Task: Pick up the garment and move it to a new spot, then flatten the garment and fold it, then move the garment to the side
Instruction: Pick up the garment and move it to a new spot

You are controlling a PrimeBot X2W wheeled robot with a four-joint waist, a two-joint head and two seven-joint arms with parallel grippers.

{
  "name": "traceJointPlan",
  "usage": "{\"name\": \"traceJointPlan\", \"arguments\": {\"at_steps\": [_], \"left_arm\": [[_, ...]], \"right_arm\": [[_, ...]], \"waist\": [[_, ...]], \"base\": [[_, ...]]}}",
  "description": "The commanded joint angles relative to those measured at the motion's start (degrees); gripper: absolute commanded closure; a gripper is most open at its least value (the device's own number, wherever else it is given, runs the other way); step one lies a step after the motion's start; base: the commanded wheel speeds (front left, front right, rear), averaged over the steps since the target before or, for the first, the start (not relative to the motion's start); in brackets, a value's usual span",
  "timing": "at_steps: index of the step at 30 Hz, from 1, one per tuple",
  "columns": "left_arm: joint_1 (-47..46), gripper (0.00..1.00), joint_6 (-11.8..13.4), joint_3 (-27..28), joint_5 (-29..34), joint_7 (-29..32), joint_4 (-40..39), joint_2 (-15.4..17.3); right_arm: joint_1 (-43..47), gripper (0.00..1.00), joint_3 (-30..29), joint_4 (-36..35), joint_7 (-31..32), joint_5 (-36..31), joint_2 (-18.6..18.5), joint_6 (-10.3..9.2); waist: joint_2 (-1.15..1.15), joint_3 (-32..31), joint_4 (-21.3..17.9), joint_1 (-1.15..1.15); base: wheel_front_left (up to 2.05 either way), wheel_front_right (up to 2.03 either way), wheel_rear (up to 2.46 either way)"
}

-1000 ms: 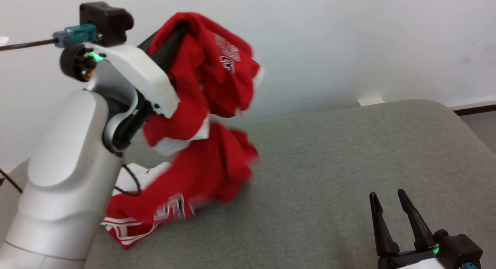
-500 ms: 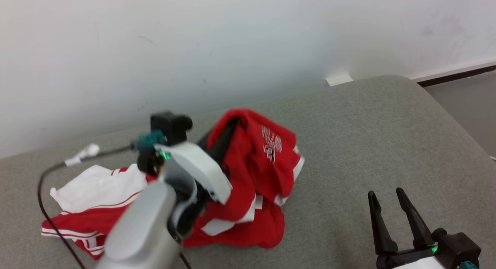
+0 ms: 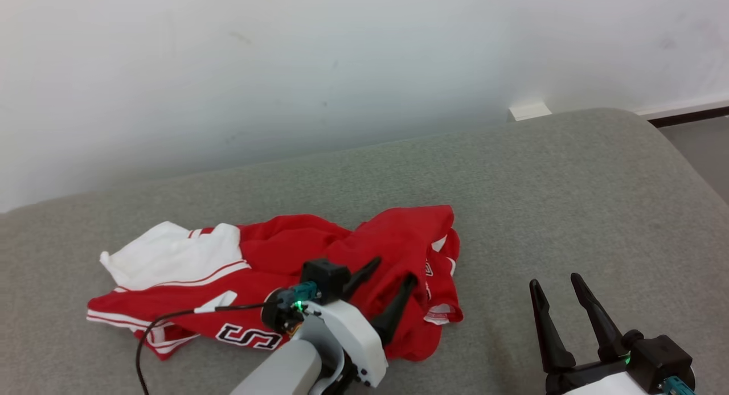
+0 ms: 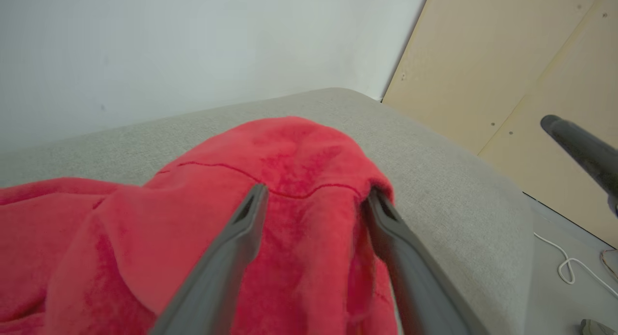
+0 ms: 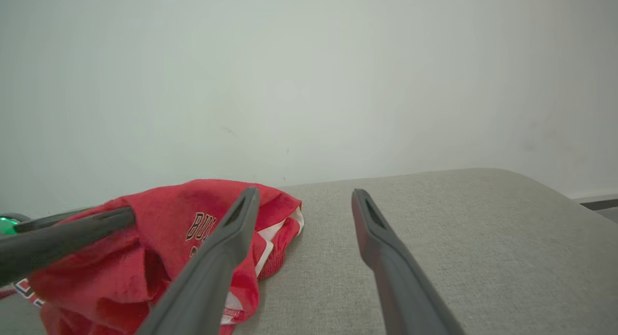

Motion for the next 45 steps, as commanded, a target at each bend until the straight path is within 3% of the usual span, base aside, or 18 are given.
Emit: {"name": "traceJointPlan", "arguments": {"at_steps": [1, 6, 13, 23, 27, 34, 45], "left_arm": [[-1.3, 0.00, -0.1, -0.2, -0.7, -1.2, 0.0, 0.1], [-2.5, 0.00, 0.0, 0.9, -1.1, -3.1, -2.9, 0.2], [0.7, 0.00, 2.4, 4.7, 0.1, -3.6, -9.7, 3.5], [13.1, 0.00, 9.3, 16.2, 5.2, -3.7, -24.0, 8.3], [19.7, 0.00, 11.2, 22.7, 8.0, -3.7, -27.6, 7.7], [25.1, 0.00, 10.0, 28.7, 10.6, -3.7, -28.9, 4.4], [25.8, 0.00, 6.4, 32.0, 14.8, -3.7, -26.9, 1.1]], "right_arm": [[-0.4, 0.00, -0.1, 0.1, 0.0, 0.5, -0.4, 0.02], [-0.2, 0.00, -0.6, -0.2, 0.0, 0.6, -0.7, 0.02], [0.4, 0.00, -0.9, -0.8, 0.1, 0.1, -1.5, 0.02], [2.0, 0.00, -3.2, -1.9, 0.0, -0.2, -1.5, 0.02], [2.4, 0.00, -3.9, -3.1, 0.1, -0.5, -1.6, 0.02], [3.0, 0.00, -4.3, -4.2, 0.1, -0.7, -1.3, 0.02], [2.8, 0.00, -3.3, -3.7, 0.0, -0.9, -1.5, 0.02]], "waist": [[0.00, -0.2, 1.3, 0.00], [0.00, -0.7, 3.8, 0.00], [0.00, -1.1, 7.1, 0.00], [0.00, -1.1, 10.6, 0.00], [0.00, -1.2, 10.9, 0.00], [0.00, -1.3, 10.8, 0.00], [0.00, -1.9, 10.0, 0.00]], "base": [[0.00, 0.00, 0.00], [0.00, 0.00, 0.00], [0.00, 0.00, 0.00], [0.00, 0.00, 0.00], [0.00, 0.00, 0.00], [0.00, 0.00, 0.00], [0.00, 0.00, 0.00]]}}
